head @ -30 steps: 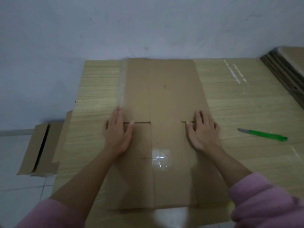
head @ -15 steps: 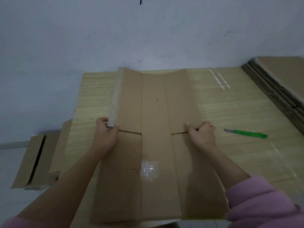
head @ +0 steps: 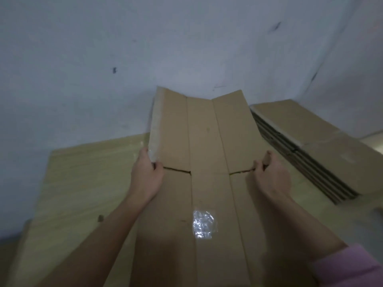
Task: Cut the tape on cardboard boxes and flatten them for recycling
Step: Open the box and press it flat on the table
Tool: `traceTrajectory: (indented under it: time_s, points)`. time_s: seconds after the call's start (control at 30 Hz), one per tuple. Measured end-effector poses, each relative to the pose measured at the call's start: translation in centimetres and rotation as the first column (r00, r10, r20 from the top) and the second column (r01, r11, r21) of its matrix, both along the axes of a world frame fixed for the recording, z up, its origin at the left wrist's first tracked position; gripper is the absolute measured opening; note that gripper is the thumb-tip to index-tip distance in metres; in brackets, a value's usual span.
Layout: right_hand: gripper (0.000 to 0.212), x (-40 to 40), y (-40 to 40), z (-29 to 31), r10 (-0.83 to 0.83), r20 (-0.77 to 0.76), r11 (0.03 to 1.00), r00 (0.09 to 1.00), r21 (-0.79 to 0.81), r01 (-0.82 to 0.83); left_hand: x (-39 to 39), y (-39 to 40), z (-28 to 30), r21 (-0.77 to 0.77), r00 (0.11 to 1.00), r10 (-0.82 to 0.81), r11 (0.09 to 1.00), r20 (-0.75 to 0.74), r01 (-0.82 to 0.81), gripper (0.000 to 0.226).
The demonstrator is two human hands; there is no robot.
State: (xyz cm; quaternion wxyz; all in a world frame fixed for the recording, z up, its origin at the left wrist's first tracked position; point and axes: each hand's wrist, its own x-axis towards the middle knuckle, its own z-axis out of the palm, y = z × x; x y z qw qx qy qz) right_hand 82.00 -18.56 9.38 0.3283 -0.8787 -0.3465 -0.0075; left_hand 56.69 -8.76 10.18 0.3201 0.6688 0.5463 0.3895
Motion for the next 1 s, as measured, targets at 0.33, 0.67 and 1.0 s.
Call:
traceTrajectory:
  time_s: [0.33, 0.67, 1.0]
  points:
    - [0.045, 24.0, -0.8, 4.4, -0.088, 0.107, 0.995, 0.99, 0.047, 0.083, 23.6, 0.6, 2.0, 0.067, 0.982, -0.108, 0.993, 0.154, 0.099, 0.028]
    - [0.033, 49.7, -0.6, 3.8, 0.047, 0.195, 0.983, 0.98, -0.182, -0.011, 48.5, -1.9, -1.4, -0.117, 0.956, 0.085, 0.992, 0.282, -0.053, 0.034]
    - [0.049, 55.5, 1.0, -4.5, 0.402, 0.015, 0.799, 0.915, -0.494, -0.343, 59.5, -2.9, -7.2, -0.332, 0.918, 0.369, 0.892, 0.145, -0.306, 0.04]
